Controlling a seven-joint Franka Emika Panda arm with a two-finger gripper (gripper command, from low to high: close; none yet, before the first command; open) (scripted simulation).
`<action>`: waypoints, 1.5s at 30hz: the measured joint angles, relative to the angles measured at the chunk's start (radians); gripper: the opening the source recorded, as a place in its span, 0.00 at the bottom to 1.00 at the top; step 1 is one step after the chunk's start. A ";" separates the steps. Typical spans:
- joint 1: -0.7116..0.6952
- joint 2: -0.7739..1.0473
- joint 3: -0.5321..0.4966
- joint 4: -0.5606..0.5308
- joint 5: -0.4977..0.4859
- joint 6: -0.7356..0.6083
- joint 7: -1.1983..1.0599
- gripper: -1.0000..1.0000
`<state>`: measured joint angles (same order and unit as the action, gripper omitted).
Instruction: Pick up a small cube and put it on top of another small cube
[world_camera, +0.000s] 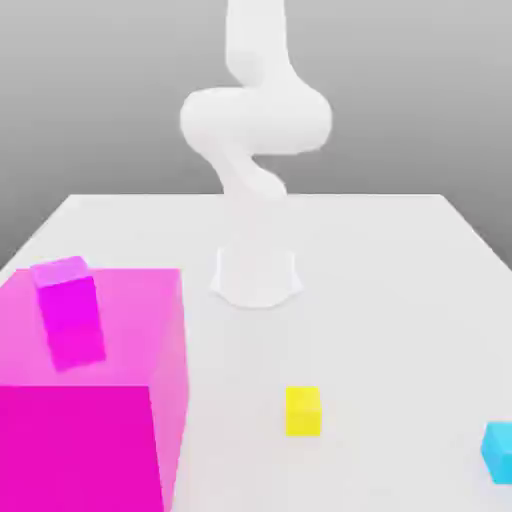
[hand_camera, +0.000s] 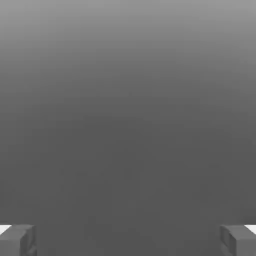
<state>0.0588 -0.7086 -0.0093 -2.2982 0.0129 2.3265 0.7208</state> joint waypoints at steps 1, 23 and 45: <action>0.023 0.040 -0.002 0.001 0.008 0.011 -0.036 0.50; 0.384 0.839 0.092 0.018 0.031 0.242 -0.670 0.50; 0.469 1.100 0.111 0.028 -0.097 0.330 -0.760 0.00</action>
<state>0.5281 0.3912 0.1019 -2.2700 -0.0840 2.6565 -0.0397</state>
